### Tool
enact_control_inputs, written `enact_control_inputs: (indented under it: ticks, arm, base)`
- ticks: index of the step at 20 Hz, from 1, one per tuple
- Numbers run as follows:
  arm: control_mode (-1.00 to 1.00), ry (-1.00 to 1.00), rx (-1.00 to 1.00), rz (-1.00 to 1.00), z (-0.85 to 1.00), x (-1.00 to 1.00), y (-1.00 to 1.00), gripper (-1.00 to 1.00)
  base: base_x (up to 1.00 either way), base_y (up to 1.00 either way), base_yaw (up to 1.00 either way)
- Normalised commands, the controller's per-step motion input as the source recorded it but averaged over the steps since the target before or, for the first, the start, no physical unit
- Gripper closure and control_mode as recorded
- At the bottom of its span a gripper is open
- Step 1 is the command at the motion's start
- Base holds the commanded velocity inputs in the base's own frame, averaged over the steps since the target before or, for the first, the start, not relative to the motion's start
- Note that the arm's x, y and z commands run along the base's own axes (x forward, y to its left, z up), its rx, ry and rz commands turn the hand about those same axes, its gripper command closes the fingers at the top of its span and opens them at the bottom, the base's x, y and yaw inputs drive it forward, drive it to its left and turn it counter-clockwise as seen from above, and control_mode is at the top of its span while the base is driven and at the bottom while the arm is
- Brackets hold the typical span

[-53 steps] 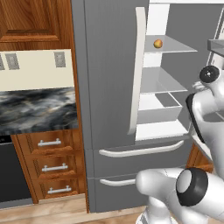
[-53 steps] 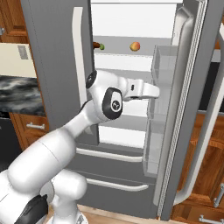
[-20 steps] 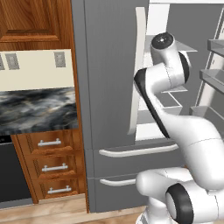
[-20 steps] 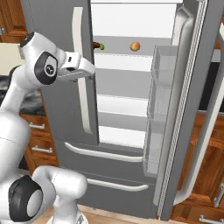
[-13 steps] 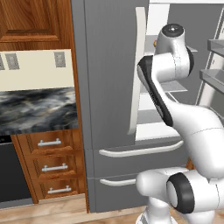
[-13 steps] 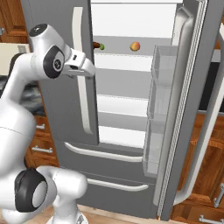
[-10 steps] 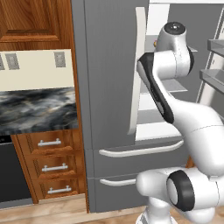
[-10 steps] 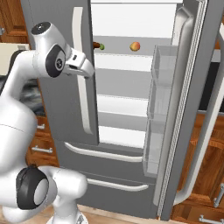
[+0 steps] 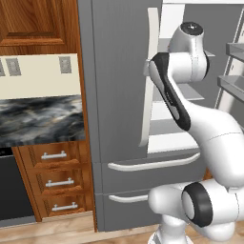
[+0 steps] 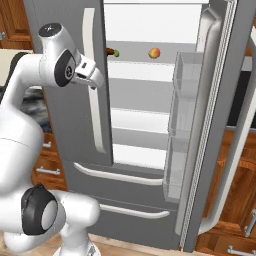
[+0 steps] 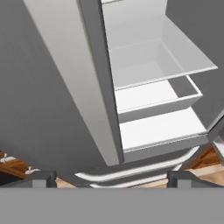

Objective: Open the fridge, remove the mango, lemon wedge, and chicken drumstick, and place them on any counter.

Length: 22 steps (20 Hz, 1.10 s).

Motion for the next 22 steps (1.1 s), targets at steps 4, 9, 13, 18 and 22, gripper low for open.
enact_control_inputs:
  ticks: [4,9,13,18,22]
  arm:
    - [-1.00,-0.05,0.00,0.08,0.00,0.00,0.04,-1.00]
    - [-1.00,-0.37,-0.02,0.26,-0.09,0.15,0.13,-1.00]
    - [-1.00,-0.36,0.00,0.20,-0.01,0.16,0.01,-1.00]
    - [-1.00,-0.10,-0.01,0.06,-0.01,0.42,0.03,-1.00]
    - [-1.00,0.00,-0.02,0.00,-0.04,0.65,0.00,-1.00]
  base:
    - [0.00,0.00,0.00]
    - [0.00,0.00,0.00]
    - [0.00,0.00,0.00]
    - [0.00,0.00,0.00]
    - [0.00,0.00,0.00]
